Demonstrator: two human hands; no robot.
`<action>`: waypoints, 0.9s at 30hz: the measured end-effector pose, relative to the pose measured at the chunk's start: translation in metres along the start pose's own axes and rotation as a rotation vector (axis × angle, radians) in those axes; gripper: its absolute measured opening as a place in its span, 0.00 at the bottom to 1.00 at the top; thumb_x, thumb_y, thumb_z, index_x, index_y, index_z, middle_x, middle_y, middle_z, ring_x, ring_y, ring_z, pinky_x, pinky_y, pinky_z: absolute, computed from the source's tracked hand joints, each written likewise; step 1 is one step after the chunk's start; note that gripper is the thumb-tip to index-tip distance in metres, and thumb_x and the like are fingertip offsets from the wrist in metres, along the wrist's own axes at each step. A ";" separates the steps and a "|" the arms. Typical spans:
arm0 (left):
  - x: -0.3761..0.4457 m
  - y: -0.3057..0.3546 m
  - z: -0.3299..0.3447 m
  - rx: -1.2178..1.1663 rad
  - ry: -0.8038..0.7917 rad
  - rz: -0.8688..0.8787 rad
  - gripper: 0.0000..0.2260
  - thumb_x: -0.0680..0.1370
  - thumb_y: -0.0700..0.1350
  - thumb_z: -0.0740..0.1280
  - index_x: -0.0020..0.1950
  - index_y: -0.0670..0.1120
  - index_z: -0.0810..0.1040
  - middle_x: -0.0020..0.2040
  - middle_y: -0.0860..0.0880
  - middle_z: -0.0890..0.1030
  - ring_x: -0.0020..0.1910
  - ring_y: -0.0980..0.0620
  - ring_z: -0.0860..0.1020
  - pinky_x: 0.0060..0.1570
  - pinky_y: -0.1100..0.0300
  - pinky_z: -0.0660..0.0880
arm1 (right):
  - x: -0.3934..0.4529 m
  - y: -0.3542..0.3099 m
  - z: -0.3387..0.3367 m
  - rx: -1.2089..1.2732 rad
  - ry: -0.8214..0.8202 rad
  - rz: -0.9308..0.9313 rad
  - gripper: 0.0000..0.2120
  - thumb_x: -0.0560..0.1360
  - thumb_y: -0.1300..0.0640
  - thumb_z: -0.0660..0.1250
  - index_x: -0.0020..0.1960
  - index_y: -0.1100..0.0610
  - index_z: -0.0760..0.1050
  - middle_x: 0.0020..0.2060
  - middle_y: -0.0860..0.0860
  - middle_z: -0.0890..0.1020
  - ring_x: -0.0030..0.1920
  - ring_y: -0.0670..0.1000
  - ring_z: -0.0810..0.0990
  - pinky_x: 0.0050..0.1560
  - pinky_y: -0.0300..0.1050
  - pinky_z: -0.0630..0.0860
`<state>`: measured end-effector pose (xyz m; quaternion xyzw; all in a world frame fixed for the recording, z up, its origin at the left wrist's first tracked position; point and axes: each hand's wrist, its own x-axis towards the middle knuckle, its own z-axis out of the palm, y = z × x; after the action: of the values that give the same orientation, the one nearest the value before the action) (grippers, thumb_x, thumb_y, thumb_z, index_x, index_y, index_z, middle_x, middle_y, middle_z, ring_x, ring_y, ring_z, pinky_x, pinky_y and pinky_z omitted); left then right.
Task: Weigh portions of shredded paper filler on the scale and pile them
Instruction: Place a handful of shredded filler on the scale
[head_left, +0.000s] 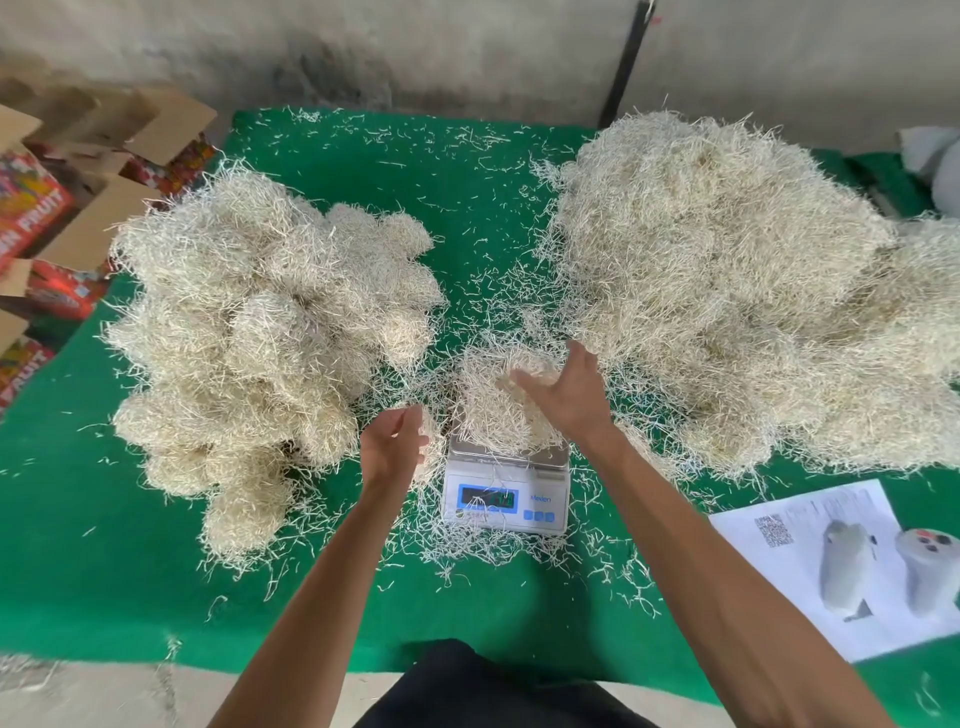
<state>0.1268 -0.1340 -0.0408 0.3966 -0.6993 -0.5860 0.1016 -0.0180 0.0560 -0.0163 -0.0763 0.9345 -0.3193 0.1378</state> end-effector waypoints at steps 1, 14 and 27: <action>0.001 -0.001 0.000 -0.011 -0.005 -0.016 0.07 0.82 0.48 0.65 0.45 0.50 0.78 0.44 0.50 0.84 0.42 0.56 0.85 0.41 0.41 0.83 | 0.000 -0.003 0.005 -0.030 -0.046 -0.007 0.57 0.69 0.26 0.68 0.84 0.54 0.47 0.82 0.58 0.52 0.80 0.66 0.58 0.76 0.68 0.63; 0.004 0.053 0.021 -0.668 -0.418 -0.322 0.22 0.73 0.61 0.75 0.60 0.47 0.84 0.54 0.42 0.85 0.57 0.41 0.83 0.46 0.54 0.82 | -0.050 -0.052 0.059 0.253 -0.203 -0.479 0.24 0.77 0.43 0.69 0.71 0.46 0.70 0.61 0.42 0.78 0.58 0.38 0.74 0.64 0.41 0.72; 0.026 0.094 0.022 0.416 -0.445 0.165 0.38 0.69 0.63 0.77 0.73 0.49 0.70 0.66 0.51 0.79 0.48 0.61 0.79 0.46 0.65 0.75 | -0.005 -0.089 -0.052 0.202 -0.105 -0.525 0.13 0.79 0.36 0.67 0.44 0.42 0.81 0.50 0.50 0.83 0.49 0.48 0.82 0.56 0.51 0.78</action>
<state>0.0551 -0.1353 0.0284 0.2131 -0.8389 -0.4927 -0.0900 -0.0246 0.0169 0.0794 -0.3180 0.8378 -0.4311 0.1054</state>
